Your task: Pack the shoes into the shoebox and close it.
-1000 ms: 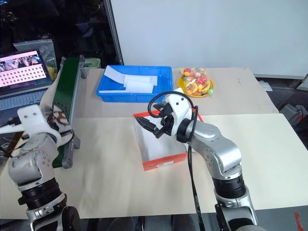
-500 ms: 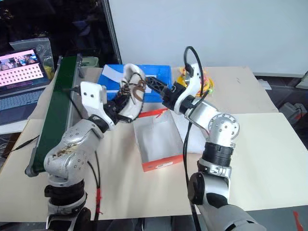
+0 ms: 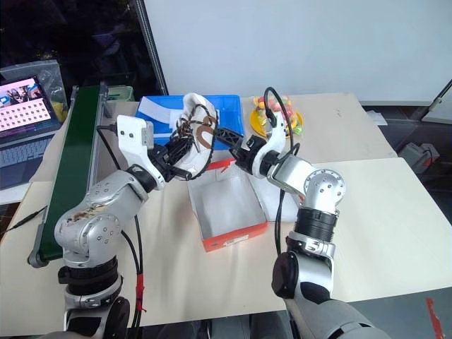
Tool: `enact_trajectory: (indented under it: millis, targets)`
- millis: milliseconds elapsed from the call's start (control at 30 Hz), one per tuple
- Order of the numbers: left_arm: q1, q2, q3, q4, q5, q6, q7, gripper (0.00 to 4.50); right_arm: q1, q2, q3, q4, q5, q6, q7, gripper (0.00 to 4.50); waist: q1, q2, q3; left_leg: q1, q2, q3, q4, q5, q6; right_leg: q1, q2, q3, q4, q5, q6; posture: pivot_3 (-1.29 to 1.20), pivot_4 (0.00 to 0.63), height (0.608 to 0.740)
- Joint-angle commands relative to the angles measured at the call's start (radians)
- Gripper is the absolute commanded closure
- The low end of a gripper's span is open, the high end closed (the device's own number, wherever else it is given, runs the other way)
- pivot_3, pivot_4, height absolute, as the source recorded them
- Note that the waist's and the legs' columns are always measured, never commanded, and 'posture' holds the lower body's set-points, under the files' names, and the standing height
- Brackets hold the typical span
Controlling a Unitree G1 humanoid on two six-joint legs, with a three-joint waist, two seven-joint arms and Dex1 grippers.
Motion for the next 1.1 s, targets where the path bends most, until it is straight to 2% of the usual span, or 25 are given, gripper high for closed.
enact_trajectory:
  millis: [33,233,533,633,833,967,1033,1100]
  targets:
    - [-0.026,-0.015,-0.053,0.002,-0.045,0.010,-0.031,4.50,-0.077,0.075,0.022,-0.032,0.106,-0.008,-0.009,0.00,0.000,0.000,0.000,0.000,0.000,0.000,0.000,0.000,0.000,0.000,0.000,0.000,0.000,0.000,0.000,0.00,0.150,0.724]
    - [-0.027,-0.012,-0.070,0.007,-0.057,0.022,-0.048,4.50,-0.084,0.112,0.029,-0.025,0.155,-0.031,-0.046,0.00,0.003,0.000,0.000,0.000,-0.002,-0.001,0.000,0.000,0.000,0.000,-0.001,-0.001,0.000,0.000,0.000,0.00,0.150,0.724]
    - [-0.030,-0.003,-0.063,0.011,-0.054,0.016,-0.036,4.50,-0.075,0.100,0.059,-0.028,0.195,-0.047,-0.068,0.00,-0.006,0.001,0.000,0.000,-0.001,0.000,0.000,0.000,0.000,0.000,0.000,0.000,0.001,0.000,0.000,0.00,0.150,0.724]
    - [-0.028,0.001,-0.066,0.010,-0.053,0.013,-0.036,4.50,-0.073,0.096,0.066,-0.031,0.195,-0.055,-0.067,0.69,-0.006,0.001,0.000,0.000,-0.001,-0.001,0.000,0.000,0.000,0.000,0.000,0.000,0.001,0.000,0.000,0.00,0.150,0.724]
    - [-0.026,0.017,-0.074,0.010,-0.045,0.007,-0.032,4.50,-0.074,0.101,0.077,-0.042,0.205,-0.070,-0.067,2.68,-0.007,0.001,0.000,0.000,-0.001,-0.001,0.000,0.000,0.000,0.000,0.000,0.000,0.001,0.000,0.000,0.00,0.150,0.724]
    - [-0.021,0.036,-0.093,0.005,-0.035,0.002,-0.038,4.50,-0.074,0.102,0.082,-0.044,0.208,-0.074,-0.071,3.52,-0.007,0.001,0.000,0.000,-0.001,0.000,0.000,0.000,0.000,0.000,0.000,0.000,0.001,0.000,0.000,0.00,0.150,0.724]
    - [-0.013,0.045,-0.101,-0.002,-0.026,-0.021,-0.044,3.51,-0.075,0.103,0.083,-0.045,0.210,-0.076,-0.074,3.63,-0.007,0.001,0.000,0.000,-0.001,0.000,0.000,0.000,0.000,0.000,0.000,0.000,0.002,0.000,0.000,0.00,0.150,0.724]
    - [-0.004,0.068,-0.128,-0.015,-0.017,-0.049,-0.075,2.87,-0.075,0.104,0.082,-0.047,0.213,-0.080,-0.079,3.63,-0.007,0.001,0.000,0.000,-0.001,-0.001,0.000,0.000,0.000,0.000,0.000,0.000,0.002,0.000,0.000,0.00,0.150,0.724]
